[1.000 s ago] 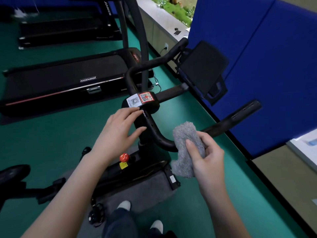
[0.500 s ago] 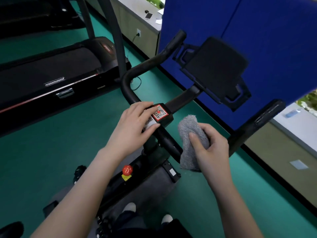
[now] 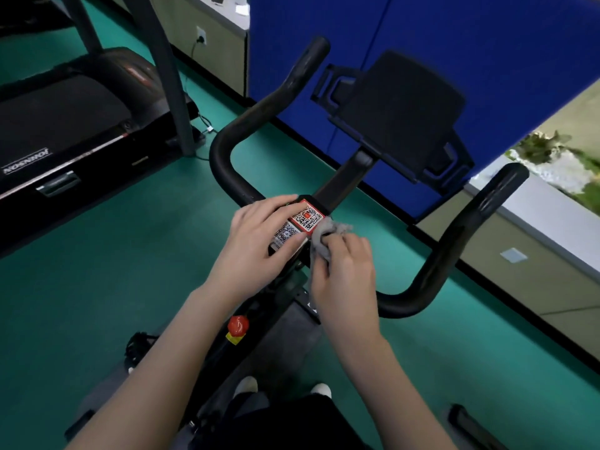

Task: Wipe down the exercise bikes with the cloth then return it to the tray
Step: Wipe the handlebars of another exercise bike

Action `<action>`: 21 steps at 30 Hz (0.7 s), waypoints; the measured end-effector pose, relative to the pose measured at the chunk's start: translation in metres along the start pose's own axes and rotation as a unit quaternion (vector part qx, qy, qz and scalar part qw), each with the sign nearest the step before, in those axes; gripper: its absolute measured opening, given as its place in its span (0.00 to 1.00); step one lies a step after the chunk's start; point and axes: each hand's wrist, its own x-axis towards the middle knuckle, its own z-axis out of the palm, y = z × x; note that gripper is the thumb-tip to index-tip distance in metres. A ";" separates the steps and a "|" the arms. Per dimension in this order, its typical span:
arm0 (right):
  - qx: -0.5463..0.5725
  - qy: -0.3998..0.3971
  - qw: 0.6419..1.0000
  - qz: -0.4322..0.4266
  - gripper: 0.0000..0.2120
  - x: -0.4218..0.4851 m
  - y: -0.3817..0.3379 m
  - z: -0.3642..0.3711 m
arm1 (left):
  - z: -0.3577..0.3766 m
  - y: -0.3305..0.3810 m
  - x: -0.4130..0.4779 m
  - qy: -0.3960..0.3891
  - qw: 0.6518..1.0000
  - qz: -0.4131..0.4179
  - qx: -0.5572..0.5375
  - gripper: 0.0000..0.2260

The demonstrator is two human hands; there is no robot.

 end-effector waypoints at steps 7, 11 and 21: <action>-0.044 -0.039 0.996 0.071 0.04 -0.018 0.039 -0.042 | 0.005 0.000 -0.002 0.016 1.000 -0.006 -0.026 0.21; -0.001 0.000 0.994 0.109 0.07 -0.005 0.039 -0.051 | 0.006 -0.001 -0.001 0.020 0.999 0.000 -0.025 0.20; -0.012 -0.265 0.953 0.145 0.13 0.038 0.043 -0.049 | 0.006 -0.002 -0.002 0.020 1.000 0.005 -0.021 0.19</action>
